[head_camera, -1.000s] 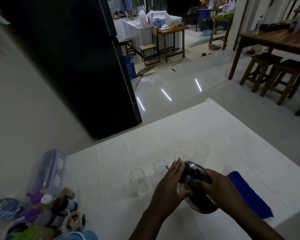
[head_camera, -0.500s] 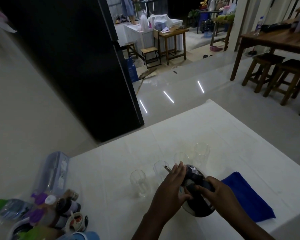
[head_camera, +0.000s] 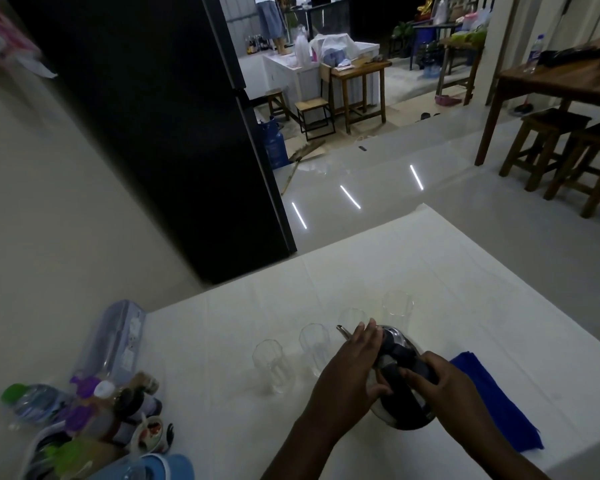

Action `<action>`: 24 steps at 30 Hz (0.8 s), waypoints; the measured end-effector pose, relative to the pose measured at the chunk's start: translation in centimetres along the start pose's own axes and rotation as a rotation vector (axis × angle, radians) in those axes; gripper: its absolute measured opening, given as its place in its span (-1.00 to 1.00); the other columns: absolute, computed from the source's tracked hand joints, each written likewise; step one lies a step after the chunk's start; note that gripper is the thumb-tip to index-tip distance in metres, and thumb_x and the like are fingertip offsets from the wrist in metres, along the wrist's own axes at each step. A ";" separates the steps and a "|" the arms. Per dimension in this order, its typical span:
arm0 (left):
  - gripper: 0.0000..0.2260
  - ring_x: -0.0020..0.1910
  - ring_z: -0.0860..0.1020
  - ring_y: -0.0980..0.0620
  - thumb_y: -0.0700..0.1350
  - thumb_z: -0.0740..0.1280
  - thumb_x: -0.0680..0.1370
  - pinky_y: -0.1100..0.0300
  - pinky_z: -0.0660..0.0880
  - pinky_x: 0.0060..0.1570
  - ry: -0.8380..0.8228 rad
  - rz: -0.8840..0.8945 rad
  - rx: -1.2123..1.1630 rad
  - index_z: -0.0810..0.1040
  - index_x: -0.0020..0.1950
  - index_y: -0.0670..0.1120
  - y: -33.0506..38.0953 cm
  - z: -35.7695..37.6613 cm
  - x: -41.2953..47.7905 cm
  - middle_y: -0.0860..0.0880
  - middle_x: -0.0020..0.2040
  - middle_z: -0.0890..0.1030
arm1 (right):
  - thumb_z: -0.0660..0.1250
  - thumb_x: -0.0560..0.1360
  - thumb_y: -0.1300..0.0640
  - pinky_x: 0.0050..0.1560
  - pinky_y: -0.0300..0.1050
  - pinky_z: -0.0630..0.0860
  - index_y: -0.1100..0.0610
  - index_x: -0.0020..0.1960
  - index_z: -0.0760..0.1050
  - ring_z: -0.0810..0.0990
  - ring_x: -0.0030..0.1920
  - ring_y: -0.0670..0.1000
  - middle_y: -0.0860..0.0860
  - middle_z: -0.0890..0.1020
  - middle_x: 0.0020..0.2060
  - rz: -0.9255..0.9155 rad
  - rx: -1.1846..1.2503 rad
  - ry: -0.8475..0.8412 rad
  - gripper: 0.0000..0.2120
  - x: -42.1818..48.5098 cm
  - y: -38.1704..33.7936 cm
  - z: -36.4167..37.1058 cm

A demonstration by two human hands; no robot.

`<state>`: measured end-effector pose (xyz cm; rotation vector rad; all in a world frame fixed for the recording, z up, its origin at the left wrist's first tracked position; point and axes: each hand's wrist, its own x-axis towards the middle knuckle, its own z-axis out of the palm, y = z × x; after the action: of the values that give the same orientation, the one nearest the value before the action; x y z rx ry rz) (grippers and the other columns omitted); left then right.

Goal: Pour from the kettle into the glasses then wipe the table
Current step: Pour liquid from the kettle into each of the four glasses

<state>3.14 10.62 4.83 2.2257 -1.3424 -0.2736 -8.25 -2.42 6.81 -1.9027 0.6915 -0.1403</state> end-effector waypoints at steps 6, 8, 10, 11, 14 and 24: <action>-0.21 0.50 -0.13 0.16 -0.05 0.42 0.47 0.33 -0.08 0.40 -0.005 -0.031 -0.008 -0.01 0.53 -0.04 2.2 0.8 2.5 0.09 0.53 -0.05 | 0.38 0.44 0.04 -0.39 -0.29 0.36 -0.08 -0.26 0.44 0.53 -0.31 -0.13 -0.08 0.58 -0.38 -0.017 0.021 0.003 -0.85 1.2 0.5 -3.2; -0.22 0.50 -0.13 0.16 -0.05 0.41 0.48 0.28 -0.05 0.42 -0.012 -0.047 -0.006 -0.01 0.54 -0.06 2.6 1.2 3.2 0.07 0.54 -0.04 | 0.38 0.44 0.06 -0.45 -0.37 0.35 -0.08 -0.31 0.40 0.49 -0.36 -0.17 -0.10 0.53 -0.43 -0.038 -0.015 0.004 -0.79 1.8 0.5 -4.0; -0.22 0.49 -0.13 0.17 -0.03 0.41 0.48 0.23 0.01 0.44 -0.011 -0.067 0.002 -0.02 0.54 -0.04 2.8 1.7 3.9 0.07 0.54 -0.04 | 0.39 0.43 0.07 -0.48 -0.41 0.39 -0.08 -0.36 0.36 0.44 -0.41 -0.19 -0.10 0.48 -0.49 -0.054 -0.033 0.014 -0.73 2.4 0.8 -4.8; -0.21 0.49 -0.12 0.18 -0.03 0.42 0.48 0.22 0.03 0.44 -0.008 -0.079 0.001 -0.02 0.54 -0.04 2.9 1.9 4.2 0.08 0.54 -0.05 | 0.40 0.43 0.06 -0.47 -0.46 0.39 -0.07 -0.36 0.35 0.44 -0.42 -0.19 -0.10 0.48 -0.49 -0.056 -0.034 0.015 -0.73 2.7 0.9 -5.1; -0.18 0.50 -0.11 0.17 -0.02 0.44 0.45 0.22 0.06 0.43 0.009 -0.121 -0.029 -0.02 0.54 -0.02 3.5 2.2 4.9 0.08 0.55 -0.05 | 0.39 0.43 0.02 -0.51 -0.43 0.35 -0.09 -0.32 0.38 0.47 -0.40 -0.19 -0.12 0.52 -0.46 -0.050 -0.040 -0.012 -0.77 3.4 1.1 -5.7; -0.17 0.49 -0.13 0.22 0.01 0.43 0.46 0.26 0.06 0.41 0.025 -0.125 -0.066 -0.06 0.54 0.04 2.1 2.4 4.9 0.14 0.54 -0.07 | 0.37 0.45 0.07 -0.43 -0.50 0.38 -0.14 -0.27 0.35 0.44 -0.36 -0.25 -0.19 0.47 -0.42 -0.054 -0.101 0.004 -0.76 4.3 0.4 -4.7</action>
<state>2.94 4.79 4.38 2.2531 -1.1666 -0.3290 -6.72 -8.54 7.58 -2.0187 0.6612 -0.1458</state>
